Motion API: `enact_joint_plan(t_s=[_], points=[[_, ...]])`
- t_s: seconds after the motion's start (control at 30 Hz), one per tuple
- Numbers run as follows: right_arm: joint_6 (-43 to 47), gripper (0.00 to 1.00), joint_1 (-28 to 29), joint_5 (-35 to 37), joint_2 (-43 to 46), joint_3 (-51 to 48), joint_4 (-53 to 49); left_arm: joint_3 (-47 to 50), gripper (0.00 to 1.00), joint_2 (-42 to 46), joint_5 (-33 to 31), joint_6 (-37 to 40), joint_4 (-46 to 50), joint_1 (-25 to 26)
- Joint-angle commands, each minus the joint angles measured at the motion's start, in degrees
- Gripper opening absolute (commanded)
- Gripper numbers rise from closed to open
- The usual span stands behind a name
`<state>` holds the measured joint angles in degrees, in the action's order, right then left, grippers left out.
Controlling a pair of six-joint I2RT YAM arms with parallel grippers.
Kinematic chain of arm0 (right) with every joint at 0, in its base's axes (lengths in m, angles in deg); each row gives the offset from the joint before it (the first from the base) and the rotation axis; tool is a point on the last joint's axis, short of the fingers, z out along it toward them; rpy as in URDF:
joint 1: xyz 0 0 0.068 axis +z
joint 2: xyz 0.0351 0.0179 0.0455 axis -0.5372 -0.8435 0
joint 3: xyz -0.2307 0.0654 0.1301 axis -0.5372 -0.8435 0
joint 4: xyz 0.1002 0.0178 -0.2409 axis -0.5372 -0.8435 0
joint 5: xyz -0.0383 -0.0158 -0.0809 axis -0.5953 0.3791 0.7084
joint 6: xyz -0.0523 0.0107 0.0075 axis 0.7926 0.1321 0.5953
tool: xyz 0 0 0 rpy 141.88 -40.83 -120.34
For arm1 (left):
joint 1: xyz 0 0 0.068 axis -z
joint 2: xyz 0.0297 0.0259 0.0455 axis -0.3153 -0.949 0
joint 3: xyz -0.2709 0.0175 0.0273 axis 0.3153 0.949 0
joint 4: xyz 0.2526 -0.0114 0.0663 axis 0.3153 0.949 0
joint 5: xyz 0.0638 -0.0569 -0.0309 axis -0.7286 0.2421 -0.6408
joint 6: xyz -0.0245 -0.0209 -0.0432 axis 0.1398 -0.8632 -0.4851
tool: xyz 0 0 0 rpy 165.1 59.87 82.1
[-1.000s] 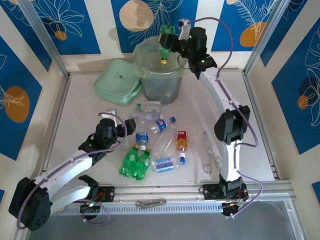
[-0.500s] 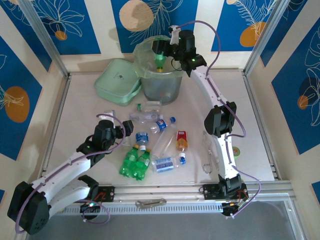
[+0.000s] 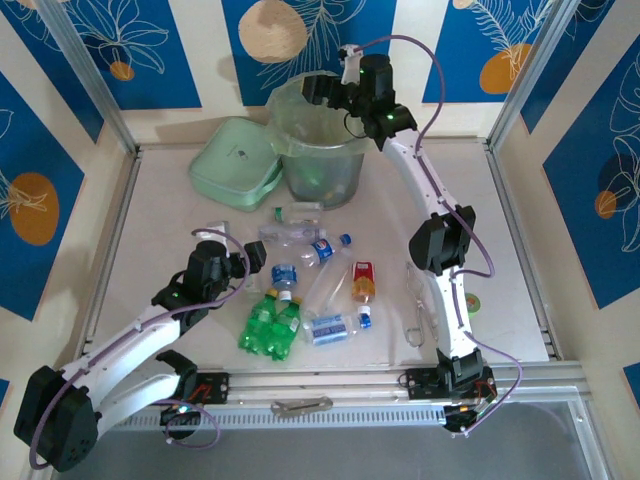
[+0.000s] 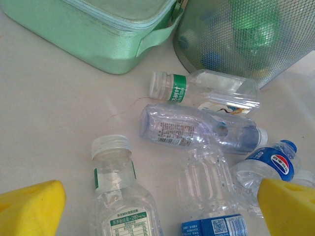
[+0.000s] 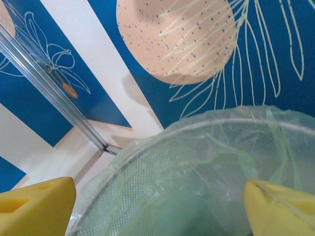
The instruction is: Put the plastic bottles in the bin
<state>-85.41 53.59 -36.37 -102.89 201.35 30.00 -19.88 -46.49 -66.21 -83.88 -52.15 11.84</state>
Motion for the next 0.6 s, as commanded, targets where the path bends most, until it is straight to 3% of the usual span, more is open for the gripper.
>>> enact_joint_plan(t_s=[0.0, 0.33, 0.57], points=[[2.3, 0.88, 0.8, -0.4, 8.9, -4.4, -1.7, 0.6, 1.0, 0.2, -1.2, -1.1, 0.9, -0.6], [1.0, 0.89, 1.6, -0.2, 35.3, -43.8, 12.2, -0.3, 1.0, -2.6, -0.2, -3.3, -1.5, -0.6], [-2.9, 0.9, 1.7, 3.2, 50.3, -68.3, 13.6, -1.5, 1.0, -6.7, -0.6, -7.4, -3.7, -0.7]])
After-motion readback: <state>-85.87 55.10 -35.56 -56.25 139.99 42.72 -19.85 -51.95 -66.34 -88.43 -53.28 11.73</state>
